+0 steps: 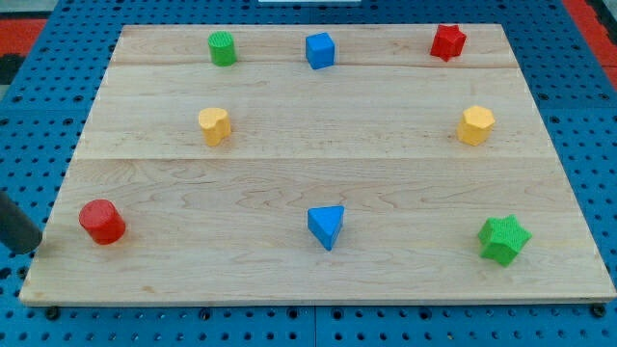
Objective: Move the red circle away from the bottom left of the board
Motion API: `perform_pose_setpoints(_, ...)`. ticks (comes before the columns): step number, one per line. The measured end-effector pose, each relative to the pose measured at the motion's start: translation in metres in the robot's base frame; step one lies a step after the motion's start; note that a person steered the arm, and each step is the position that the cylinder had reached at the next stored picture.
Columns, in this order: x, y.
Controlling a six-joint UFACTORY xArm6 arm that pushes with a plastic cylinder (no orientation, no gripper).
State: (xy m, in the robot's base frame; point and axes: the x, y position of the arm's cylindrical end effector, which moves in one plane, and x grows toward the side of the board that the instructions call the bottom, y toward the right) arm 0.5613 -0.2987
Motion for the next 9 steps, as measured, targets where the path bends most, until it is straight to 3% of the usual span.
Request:
perform_pose_setpoints(3,0.000,0.062)
perform_pose_setpoints(9,-0.042,0.073)
